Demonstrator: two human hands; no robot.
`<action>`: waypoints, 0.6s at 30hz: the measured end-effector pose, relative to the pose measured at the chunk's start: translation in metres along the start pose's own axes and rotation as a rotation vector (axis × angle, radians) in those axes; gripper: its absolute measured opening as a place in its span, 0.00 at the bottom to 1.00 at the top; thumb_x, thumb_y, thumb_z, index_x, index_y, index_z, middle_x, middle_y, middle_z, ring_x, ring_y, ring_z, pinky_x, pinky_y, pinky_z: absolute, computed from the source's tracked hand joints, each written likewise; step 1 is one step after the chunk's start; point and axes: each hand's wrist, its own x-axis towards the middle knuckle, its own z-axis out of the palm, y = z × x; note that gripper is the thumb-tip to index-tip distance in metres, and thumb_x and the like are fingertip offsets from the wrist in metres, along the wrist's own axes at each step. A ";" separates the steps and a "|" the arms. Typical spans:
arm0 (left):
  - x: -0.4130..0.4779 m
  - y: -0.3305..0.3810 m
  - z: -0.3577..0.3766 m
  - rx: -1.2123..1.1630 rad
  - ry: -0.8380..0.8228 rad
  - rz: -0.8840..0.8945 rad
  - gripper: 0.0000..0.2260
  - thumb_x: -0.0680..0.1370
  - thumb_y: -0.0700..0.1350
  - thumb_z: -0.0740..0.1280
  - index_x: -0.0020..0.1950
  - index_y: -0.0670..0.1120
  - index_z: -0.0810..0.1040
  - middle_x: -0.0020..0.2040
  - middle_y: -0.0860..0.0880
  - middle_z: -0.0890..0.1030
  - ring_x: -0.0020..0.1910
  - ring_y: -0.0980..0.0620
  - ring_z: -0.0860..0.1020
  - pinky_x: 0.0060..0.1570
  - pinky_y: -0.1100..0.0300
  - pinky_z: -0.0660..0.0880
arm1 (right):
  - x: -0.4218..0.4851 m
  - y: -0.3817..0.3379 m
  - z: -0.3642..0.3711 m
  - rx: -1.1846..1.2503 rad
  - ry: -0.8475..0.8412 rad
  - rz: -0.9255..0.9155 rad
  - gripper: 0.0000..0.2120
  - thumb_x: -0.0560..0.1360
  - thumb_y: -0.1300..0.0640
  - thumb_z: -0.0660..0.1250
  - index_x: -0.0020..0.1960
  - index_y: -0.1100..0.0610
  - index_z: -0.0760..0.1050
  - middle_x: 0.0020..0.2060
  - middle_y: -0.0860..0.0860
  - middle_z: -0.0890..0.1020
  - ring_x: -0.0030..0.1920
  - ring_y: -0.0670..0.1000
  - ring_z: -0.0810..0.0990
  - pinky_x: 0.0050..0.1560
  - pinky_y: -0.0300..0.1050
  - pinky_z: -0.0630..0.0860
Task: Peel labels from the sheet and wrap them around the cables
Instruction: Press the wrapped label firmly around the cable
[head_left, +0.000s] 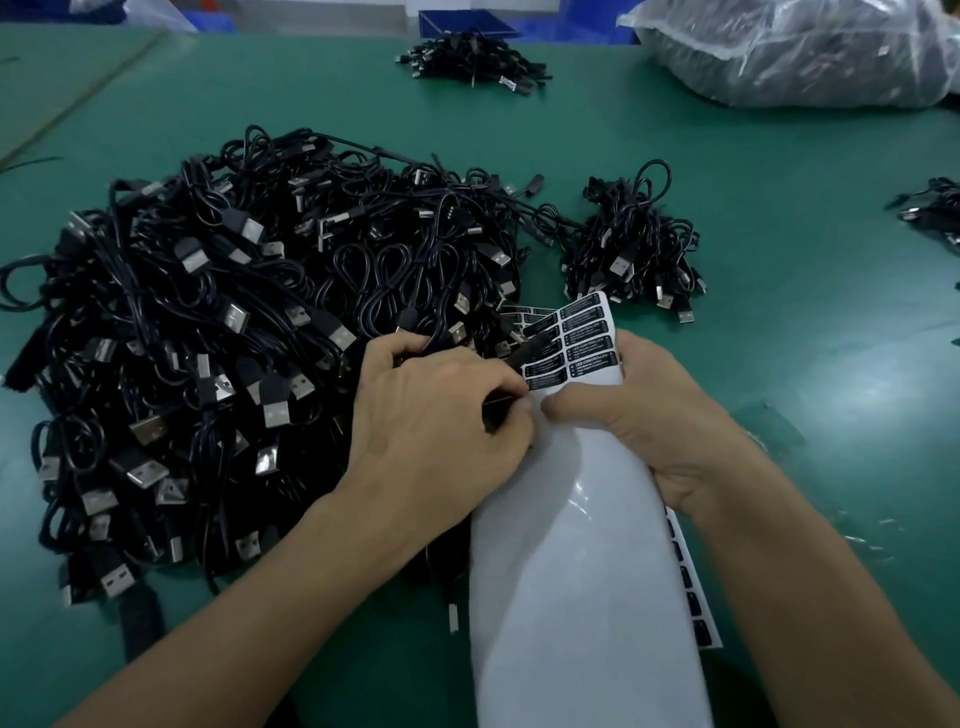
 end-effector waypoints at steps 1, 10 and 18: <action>0.000 0.001 0.000 0.023 -0.010 -0.006 0.09 0.74 0.57 0.65 0.44 0.58 0.84 0.39 0.60 0.83 0.41 0.61 0.80 0.66 0.55 0.57 | 0.000 0.000 0.000 0.003 0.004 0.004 0.20 0.67 0.70 0.74 0.57 0.63 0.75 0.45 0.65 0.84 0.37 0.57 0.83 0.37 0.53 0.81; 0.000 0.002 -0.002 0.025 -0.036 -0.025 0.13 0.74 0.62 0.64 0.44 0.57 0.84 0.39 0.59 0.82 0.42 0.59 0.80 0.67 0.57 0.55 | -0.001 -0.002 -0.001 0.073 0.019 0.013 0.12 0.71 0.71 0.71 0.53 0.61 0.78 0.42 0.60 0.85 0.34 0.54 0.83 0.32 0.45 0.79; -0.001 0.002 -0.001 0.054 -0.039 -0.013 0.15 0.75 0.63 0.63 0.40 0.56 0.85 0.39 0.59 0.83 0.42 0.59 0.80 0.67 0.56 0.55 | -0.004 -0.004 0.002 0.084 0.026 0.034 0.11 0.72 0.71 0.71 0.52 0.61 0.79 0.41 0.60 0.86 0.34 0.53 0.85 0.31 0.44 0.80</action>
